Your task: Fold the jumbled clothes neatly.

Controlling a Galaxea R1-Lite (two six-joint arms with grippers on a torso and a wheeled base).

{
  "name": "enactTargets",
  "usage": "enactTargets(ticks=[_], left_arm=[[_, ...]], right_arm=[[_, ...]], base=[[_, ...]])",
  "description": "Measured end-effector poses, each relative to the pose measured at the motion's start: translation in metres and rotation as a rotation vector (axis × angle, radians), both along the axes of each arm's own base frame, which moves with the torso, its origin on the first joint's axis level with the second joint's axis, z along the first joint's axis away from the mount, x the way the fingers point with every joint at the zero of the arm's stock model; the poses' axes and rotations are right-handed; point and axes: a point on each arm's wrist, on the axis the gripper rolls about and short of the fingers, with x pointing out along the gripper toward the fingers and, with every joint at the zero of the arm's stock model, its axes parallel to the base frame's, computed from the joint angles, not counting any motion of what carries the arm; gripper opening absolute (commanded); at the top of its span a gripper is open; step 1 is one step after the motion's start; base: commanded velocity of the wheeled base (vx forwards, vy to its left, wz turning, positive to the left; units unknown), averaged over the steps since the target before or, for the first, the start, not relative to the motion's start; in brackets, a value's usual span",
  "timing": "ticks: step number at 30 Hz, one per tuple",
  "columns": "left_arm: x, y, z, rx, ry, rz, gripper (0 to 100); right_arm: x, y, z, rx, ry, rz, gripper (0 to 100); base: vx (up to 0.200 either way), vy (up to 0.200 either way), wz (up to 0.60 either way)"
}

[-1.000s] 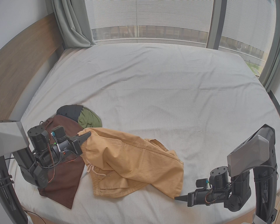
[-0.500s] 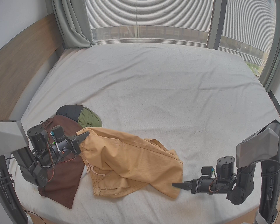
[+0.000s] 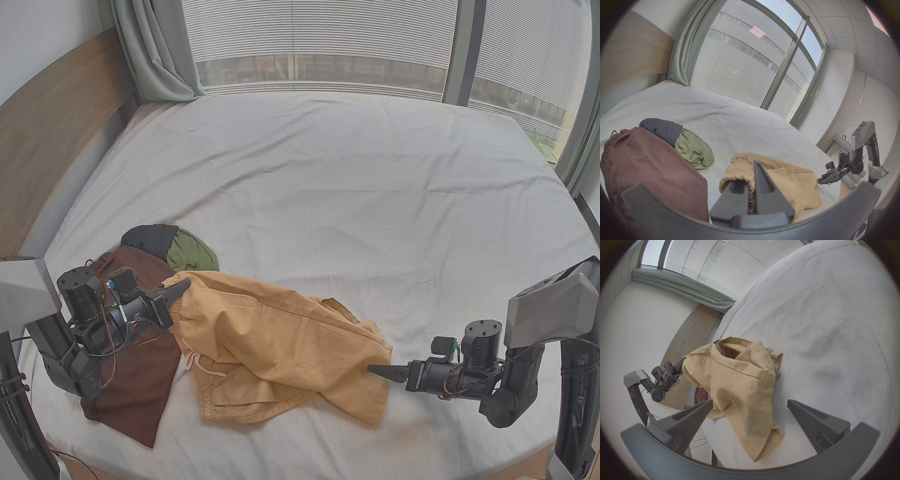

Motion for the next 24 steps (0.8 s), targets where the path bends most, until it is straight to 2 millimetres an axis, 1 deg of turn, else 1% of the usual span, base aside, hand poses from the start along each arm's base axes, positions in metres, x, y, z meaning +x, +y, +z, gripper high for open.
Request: enactTargets(ticks=[4,8,12,18,24], left_arm=[[0.001,0.000,0.001,-0.001,-0.004,0.001,0],[0.001,0.000,0.002,-0.002,-0.009,0.002,0],[0.003,0.001,0.003,-0.003,-0.016,0.005,0],[0.005,0.003,0.004,-0.003,-0.025,0.012,0],[0.006,0.005,0.005,-0.003,-0.028,0.018,0]], right_arm=[[-0.001,0.008,0.001,0.028,0.018,0.012,100],[-0.005,0.016,0.007,0.053,0.024,0.031,100],[-0.009,0.021,0.023,0.098,0.016,0.039,100],[-0.018,0.023,0.057,0.175,-0.033,0.050,100],[-0.021,0.020,0.072,0.196,-0.072,0.050,100]], base=[[0.000,0.000,0.00],[0.000,0.000,0.00],[0.000,0.000,0.00],[0.000,0.000,0.00],[0.000,0.000,0.00]])
